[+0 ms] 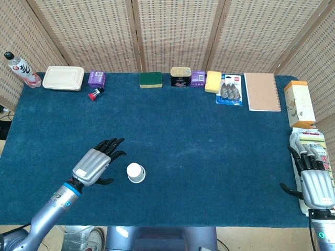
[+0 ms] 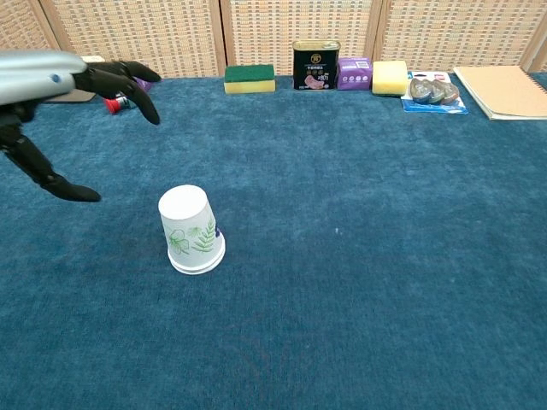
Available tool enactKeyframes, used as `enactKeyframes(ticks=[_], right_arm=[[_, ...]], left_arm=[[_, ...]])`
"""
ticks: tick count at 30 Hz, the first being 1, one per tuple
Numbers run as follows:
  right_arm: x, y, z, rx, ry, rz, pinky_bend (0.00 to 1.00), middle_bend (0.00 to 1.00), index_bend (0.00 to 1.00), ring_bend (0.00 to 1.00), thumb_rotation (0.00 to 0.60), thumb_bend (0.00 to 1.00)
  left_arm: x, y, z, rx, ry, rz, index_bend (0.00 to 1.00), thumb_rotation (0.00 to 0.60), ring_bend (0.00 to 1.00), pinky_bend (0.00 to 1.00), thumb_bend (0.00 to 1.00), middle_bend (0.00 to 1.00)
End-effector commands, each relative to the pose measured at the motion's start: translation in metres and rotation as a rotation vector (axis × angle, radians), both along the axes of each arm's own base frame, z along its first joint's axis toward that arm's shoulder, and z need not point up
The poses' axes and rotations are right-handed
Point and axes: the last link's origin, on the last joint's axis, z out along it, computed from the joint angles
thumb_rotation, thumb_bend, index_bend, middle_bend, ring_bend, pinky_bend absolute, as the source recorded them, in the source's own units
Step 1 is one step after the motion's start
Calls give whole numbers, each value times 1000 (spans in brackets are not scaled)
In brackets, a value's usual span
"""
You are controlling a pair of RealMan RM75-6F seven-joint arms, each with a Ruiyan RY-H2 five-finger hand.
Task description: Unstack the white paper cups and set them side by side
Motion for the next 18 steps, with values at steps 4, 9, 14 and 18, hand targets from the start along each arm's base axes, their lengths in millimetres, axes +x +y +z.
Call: enactKeyframes(ticks=[4, 9, 14, 18], right_arm=[[-1, 0, 3, -4, -9, -3, 23, 0, 74, 26, 600, 0], [-2, 0, 4, -3, -13, -5, 23, 0, 75, 27, 600, 0], [-3, 0, 6, -6, -21, -8, 22, 0, 74, 27, 600, 0], [-4, -1, 7, -5, -24, -9, 23, 0, 74, 27, 600, 0]], left_arm=[[17, 5, -26, -43, 38, -7, 234, 600, 0, 104, 139, 0], [25, 9, -37, -54, 50, -3, 234, 600, 0, 104, 139, 0], [26, 12, -44, -62, 70, 10, 234, 600, 0, 104, 139, 0], [26, 12, -47, -68, 76, 20, 234, 600, 0, 104, 139, 0]])
